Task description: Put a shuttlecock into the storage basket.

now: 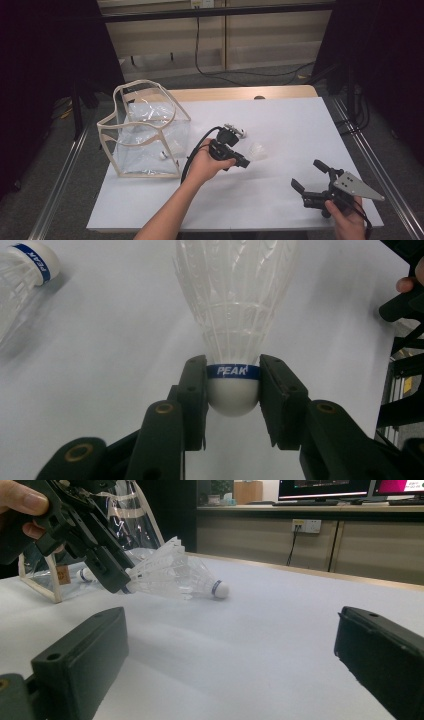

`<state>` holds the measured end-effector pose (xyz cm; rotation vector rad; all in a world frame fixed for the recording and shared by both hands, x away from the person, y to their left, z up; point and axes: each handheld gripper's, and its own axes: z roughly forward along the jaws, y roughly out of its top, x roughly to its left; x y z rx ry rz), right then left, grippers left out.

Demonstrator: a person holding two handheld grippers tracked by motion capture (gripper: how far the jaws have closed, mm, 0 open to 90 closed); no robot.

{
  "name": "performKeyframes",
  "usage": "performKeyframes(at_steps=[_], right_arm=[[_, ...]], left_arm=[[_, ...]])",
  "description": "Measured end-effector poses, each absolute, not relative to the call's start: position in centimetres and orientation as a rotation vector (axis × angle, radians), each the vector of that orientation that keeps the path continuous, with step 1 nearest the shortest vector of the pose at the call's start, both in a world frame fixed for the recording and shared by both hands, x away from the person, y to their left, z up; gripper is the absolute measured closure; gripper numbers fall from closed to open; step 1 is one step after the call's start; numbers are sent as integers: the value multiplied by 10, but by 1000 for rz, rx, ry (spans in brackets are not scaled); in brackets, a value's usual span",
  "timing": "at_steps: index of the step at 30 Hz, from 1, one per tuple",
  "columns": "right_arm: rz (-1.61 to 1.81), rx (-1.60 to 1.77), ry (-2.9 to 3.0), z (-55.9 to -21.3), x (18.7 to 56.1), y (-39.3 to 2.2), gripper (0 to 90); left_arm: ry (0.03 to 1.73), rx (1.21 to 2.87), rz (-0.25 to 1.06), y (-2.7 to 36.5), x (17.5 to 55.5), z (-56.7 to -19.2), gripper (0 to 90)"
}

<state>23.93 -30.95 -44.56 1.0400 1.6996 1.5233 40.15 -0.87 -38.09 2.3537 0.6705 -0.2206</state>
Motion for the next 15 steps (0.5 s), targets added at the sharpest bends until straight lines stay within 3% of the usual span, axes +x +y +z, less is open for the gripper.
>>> performKeyframes(at_steps=[15], right_arm=[[1524, 1041, 1699, -446, 239, -309, 7]], left_arm=[[679, 2365, -207, 2, 406, -369, 655]])
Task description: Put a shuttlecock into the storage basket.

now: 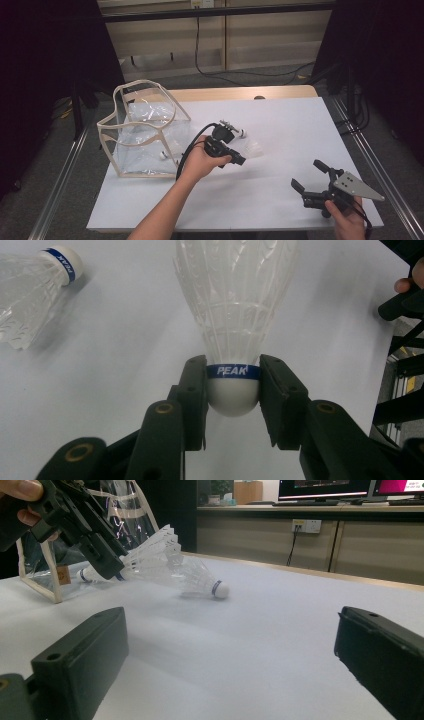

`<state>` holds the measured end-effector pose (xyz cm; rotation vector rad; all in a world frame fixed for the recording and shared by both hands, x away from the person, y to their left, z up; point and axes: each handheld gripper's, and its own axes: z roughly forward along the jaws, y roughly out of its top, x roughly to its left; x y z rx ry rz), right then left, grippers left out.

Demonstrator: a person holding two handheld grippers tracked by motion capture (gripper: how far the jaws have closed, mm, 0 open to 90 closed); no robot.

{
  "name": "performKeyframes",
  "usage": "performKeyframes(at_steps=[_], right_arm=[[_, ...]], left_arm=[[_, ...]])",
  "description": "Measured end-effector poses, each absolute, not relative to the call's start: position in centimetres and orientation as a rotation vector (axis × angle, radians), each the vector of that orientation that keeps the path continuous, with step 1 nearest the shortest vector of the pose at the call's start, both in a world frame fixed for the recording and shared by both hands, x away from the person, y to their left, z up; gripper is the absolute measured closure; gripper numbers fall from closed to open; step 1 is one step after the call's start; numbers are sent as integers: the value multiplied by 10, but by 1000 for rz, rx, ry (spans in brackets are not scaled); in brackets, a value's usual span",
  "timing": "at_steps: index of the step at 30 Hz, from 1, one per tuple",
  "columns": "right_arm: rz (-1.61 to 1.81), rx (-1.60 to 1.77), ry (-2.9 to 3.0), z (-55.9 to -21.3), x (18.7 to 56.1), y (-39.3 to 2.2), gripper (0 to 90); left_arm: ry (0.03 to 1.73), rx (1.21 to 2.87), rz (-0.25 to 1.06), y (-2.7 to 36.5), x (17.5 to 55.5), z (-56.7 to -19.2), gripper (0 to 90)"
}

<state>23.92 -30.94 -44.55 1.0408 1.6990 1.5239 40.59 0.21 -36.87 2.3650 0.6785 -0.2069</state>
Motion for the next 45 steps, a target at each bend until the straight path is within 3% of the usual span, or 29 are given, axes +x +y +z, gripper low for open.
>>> performKeyframes(at_steps=[45], right_arm=[[1522, 1039, 1697, -445, 239, -309, 7]], left_arm=[[750, 2338, -161, 26, 418, -322, 655]])
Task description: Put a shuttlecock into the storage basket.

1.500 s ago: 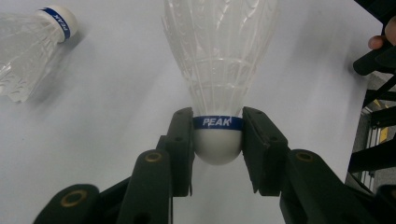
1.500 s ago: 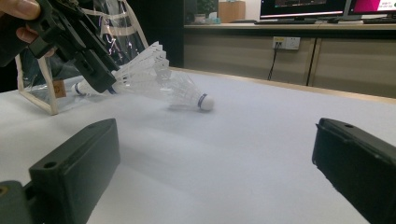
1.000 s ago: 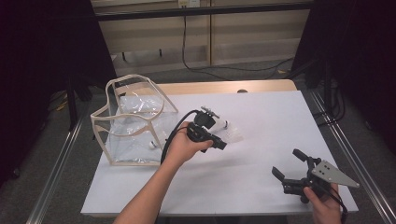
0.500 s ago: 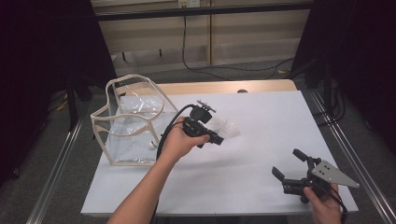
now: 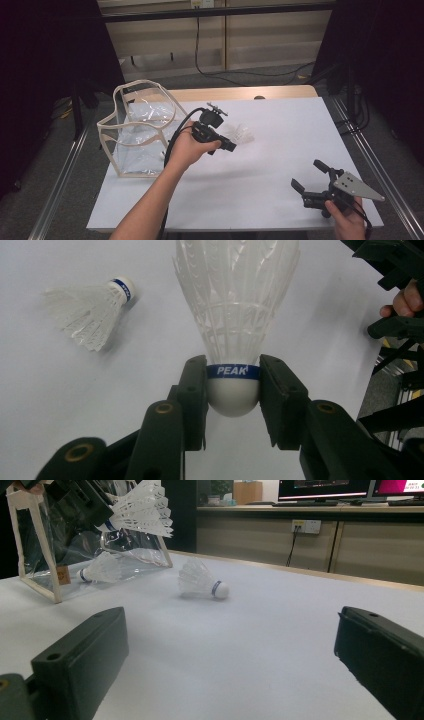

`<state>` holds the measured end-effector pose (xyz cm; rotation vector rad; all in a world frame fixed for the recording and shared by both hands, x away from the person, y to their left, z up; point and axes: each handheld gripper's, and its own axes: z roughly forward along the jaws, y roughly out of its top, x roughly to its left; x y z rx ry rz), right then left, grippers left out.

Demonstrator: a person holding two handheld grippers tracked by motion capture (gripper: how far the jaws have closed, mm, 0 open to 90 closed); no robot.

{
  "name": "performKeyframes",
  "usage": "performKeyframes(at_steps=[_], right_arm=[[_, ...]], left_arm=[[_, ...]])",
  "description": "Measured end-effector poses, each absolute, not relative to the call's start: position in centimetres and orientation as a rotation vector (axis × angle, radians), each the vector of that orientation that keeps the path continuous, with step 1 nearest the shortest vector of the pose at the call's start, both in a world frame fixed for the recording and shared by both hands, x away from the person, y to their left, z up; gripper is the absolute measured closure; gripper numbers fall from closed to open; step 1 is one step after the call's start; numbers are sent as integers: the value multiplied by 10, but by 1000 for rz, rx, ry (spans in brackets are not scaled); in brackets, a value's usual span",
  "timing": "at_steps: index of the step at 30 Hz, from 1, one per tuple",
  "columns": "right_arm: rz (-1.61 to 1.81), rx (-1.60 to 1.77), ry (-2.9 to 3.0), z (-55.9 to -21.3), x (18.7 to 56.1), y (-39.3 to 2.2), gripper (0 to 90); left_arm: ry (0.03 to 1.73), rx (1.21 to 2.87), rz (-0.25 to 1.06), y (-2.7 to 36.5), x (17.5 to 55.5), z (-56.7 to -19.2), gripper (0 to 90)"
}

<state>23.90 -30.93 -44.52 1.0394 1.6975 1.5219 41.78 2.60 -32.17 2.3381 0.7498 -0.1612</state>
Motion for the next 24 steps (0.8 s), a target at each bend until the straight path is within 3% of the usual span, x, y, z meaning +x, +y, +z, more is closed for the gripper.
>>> performKeyframes(at_steps=[24], right_arm=[[1524, 1038, 1698, -445, 239, -309, 7]], left_arm=[[799, 2330, -148, 37, 424, -309, 655]])
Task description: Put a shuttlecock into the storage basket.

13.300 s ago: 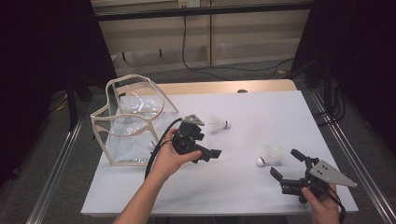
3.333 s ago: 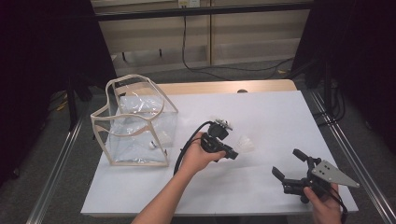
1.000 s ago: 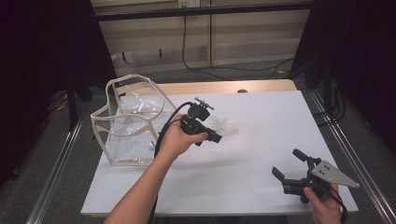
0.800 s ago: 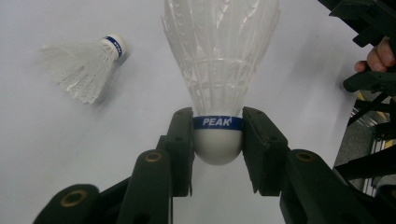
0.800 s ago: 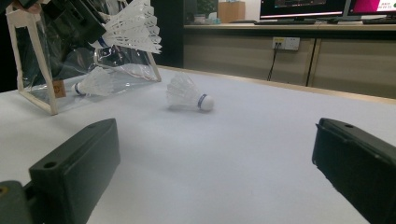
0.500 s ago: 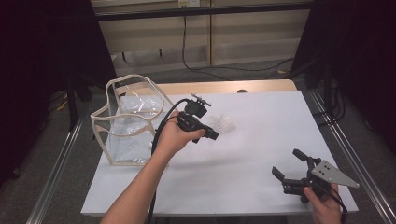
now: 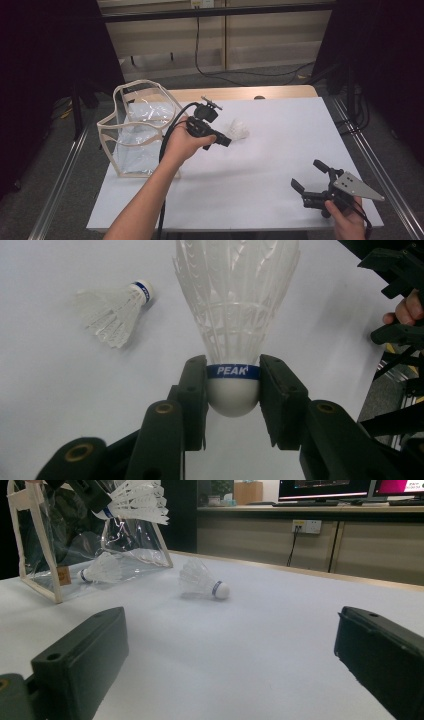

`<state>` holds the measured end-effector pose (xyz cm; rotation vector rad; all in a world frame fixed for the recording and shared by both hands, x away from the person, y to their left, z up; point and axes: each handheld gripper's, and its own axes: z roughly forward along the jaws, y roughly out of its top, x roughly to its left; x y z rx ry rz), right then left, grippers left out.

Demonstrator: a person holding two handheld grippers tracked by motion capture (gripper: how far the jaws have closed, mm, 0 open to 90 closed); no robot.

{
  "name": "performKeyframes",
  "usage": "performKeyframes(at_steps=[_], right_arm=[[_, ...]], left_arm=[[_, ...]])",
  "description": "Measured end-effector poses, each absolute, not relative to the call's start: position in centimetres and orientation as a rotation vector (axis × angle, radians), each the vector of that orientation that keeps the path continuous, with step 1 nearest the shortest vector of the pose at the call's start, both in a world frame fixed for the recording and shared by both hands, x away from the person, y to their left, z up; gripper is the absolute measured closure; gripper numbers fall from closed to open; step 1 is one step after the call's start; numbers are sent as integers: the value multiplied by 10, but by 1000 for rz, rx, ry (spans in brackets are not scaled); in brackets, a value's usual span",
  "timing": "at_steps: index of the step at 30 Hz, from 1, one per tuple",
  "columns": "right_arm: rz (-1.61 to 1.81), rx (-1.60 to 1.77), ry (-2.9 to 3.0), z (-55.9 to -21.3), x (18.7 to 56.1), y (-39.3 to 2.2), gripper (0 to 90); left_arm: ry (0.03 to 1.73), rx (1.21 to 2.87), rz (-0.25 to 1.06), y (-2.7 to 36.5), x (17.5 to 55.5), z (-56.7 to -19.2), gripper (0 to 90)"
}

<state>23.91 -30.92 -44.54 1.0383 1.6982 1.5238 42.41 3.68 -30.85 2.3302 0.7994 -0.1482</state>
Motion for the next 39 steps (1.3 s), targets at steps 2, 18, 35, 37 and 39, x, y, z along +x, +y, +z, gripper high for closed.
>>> performKeyframes(at_steps=[2, 18, 35, 37, 39], right_arm=[[1524, 1039, 1698, -445, 239, -309, 7], [1526, 1043, 1698, -445, 240, -309, 7], [1521, 1039, 1699, -446, 241, -309, 7], [1522, 1040, 1700, -446, 241, -309, 7], [1522, 1040, 1700, -446, 241, -309, 7]], left_arm=[[799, 2328, -147, 38, 425, -307, 655], [809, 2332, -129, 45, 429, -298, 655], [841, 2321, -117, 54, 434, -288, 655], [845, 2318, -119, 55, 434, -286, 655], [843, 2319, -118, 56, 435, -284, 655]])
